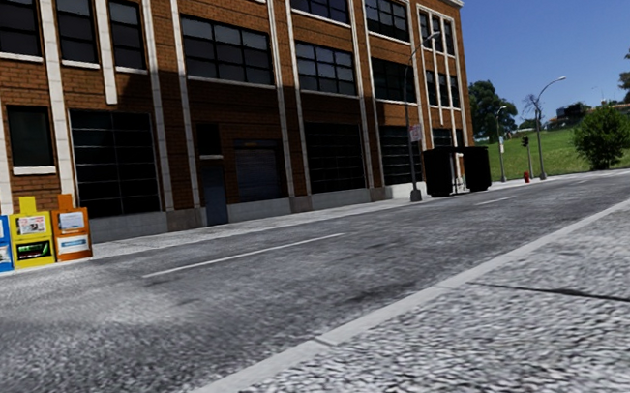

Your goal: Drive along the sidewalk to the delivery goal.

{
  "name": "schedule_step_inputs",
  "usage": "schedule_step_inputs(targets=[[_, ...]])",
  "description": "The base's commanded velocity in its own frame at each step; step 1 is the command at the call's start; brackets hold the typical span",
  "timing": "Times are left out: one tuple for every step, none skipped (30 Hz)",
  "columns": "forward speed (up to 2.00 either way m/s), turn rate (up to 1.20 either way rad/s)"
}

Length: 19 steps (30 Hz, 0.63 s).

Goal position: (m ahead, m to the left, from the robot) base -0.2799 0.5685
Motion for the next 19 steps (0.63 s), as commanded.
schedule_step_inputs(targets=[[0.0,0.0],[0.0,0.0],[0.0,0.0],[0.0,0.0],[0.0,0.0],[0.0,0.0],[0.0,0.0],[0.0,0.0],[0.0,0.0],[0.0,0.0],[0.0,0.0],[0.0,0.0],[0.0,0.0],[0.0,0.0],[0.0,0.0],[0.0,0.0],[0.0,0.0],[0.0,0.0],[0.0,0.0]])
